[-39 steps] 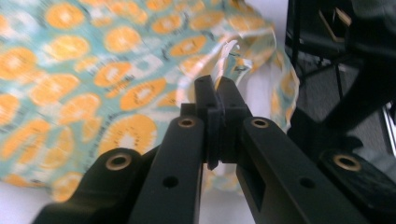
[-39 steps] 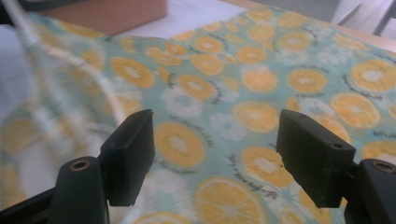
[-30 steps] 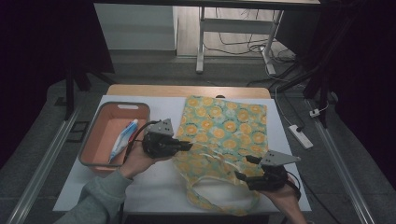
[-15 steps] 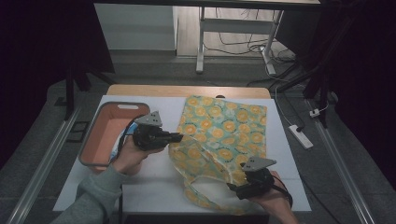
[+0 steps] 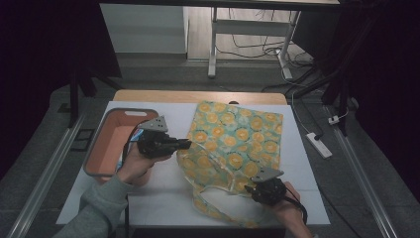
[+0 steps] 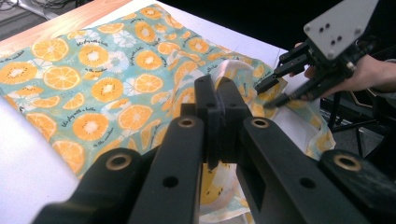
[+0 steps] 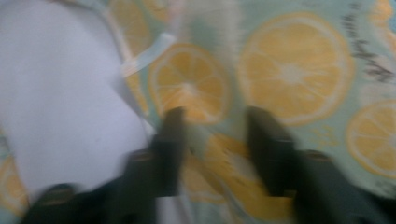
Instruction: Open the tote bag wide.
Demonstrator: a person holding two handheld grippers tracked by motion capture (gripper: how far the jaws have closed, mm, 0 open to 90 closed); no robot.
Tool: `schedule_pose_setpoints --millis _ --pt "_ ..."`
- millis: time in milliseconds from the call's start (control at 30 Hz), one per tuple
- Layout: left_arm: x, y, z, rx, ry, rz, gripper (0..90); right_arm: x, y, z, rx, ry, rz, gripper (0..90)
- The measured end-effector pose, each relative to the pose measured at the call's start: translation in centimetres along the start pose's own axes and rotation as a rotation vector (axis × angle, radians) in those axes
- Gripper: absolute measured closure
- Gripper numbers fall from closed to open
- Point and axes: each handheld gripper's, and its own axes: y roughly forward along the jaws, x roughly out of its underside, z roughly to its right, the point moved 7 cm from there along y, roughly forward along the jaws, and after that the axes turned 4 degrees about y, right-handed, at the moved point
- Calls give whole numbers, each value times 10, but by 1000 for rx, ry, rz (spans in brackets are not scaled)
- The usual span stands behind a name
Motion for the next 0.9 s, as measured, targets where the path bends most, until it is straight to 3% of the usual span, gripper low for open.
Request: schedule_pose_setpoints --millis 100,200,367,400,433,467,533,600,633,800,833,900 --pt "0 0 0 1 0 1 886 -2 -3 3 3 13 35 783" --pt "0 1 1 3 0 0 886 -7 -6 0 -7 6 67 793" --pt "0 3 3 13 5 -7 886 -20 -4 -10 -64 40 120 502" --pt "0 3 3 13 5 -7 885 -20 -4 -10 -64 40 120 502" --pt "0 5 5 17 8 -13 885 -28 -2 -13 -53 33 146 394" --pt "0 5 5 17 8 -13 886 -28 -2 -13 -53 33 146 394" --pt "0 7 7 24 12 -18 886 -39 6 -15 -25 43 146 299" --pt "0 7 8 24 13 -19 886 -42 9 -14 -22 54 141 287" --pt "-1 7 9 25 17 -20 885 -44 19 -12 -2 57 113 273" --pt "0 5 8 23 16 -16 886 -38 30 -8 36 67 52 397" --pt "0 4 7 24 16 -19 886 -36 31 -6 44 65 50 464" --pt "1 6 7 26 14 -25 886 -33 30 -2 47 57 41 679"
